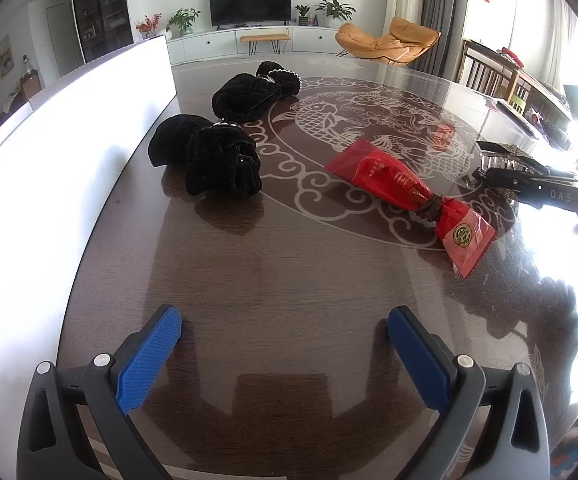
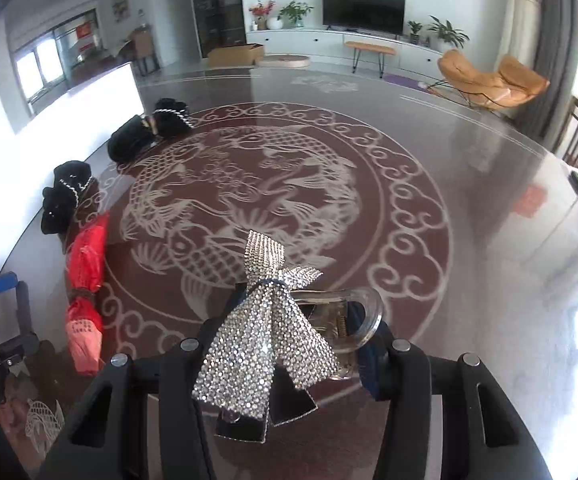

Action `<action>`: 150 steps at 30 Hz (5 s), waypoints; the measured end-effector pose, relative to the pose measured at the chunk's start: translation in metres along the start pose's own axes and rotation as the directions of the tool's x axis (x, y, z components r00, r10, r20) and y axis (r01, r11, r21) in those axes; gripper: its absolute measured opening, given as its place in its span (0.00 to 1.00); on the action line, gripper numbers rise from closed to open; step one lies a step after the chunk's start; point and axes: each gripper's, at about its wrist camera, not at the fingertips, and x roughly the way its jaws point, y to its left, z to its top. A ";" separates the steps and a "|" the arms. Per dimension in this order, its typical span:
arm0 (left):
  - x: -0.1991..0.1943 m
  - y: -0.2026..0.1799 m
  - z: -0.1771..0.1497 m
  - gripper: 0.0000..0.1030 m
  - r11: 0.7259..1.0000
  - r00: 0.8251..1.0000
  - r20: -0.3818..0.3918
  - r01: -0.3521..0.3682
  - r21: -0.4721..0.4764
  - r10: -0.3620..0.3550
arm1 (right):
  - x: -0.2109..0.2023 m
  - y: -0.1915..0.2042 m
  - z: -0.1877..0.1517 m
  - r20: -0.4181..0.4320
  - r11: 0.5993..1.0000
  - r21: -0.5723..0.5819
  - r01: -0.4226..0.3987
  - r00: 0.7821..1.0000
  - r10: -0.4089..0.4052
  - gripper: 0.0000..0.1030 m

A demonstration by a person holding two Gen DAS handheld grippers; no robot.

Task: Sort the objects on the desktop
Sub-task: 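Lift the rhinestone bow with the right gripper while the left moves toward the red packet, then grasp the red snack packet with the left gripper while the right holds the bow, then carry the rhinestone bow and red packet over the white bin with both grippers, then open both grippers to drop the bow and packet into the bin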

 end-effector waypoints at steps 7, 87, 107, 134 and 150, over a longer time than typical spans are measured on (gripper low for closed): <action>0.000 0.000 0.000 1.00 1.000 1.000 0.000 -0.001 0.001 0.001 | -0.002 -0.011 -0.009 -0.016 1.000 0.001 0.003 1.000 -0.003 0.89; -0.022 -0.011 -0.014 0.22 0.973 0.981 0.070 0.188 -0.136 -0.180 | 0.000 -0.004 -0.012 -0.045 0.999 -0.049 0.012 0.999 -0.014 1.00; -0.110 0.036 -0.031 0.22 0.915 0.935 0.257 0.312 -0.257 -0.247 | -0.035 -0.006 -0.005 -0.043 0.998 -0.050 -0.036 0.998 0.034 0.48; -0.129 0.320 -0.042 0.71 0.826 0.983 -0.057 -0.180 -0.534 0.177 | -0.028 0.470 0.095 -0.216 0.724 -0.448 -0.524 0.849 0.481 0.75; -0.192 0.070 0.012 1.00 0.969 0.908 0.405 0.186 -0.162 -0.106 | -0.055 0.191 0.026 0.212 0.951 -0.307 -0.050 0.970 0.119 1.00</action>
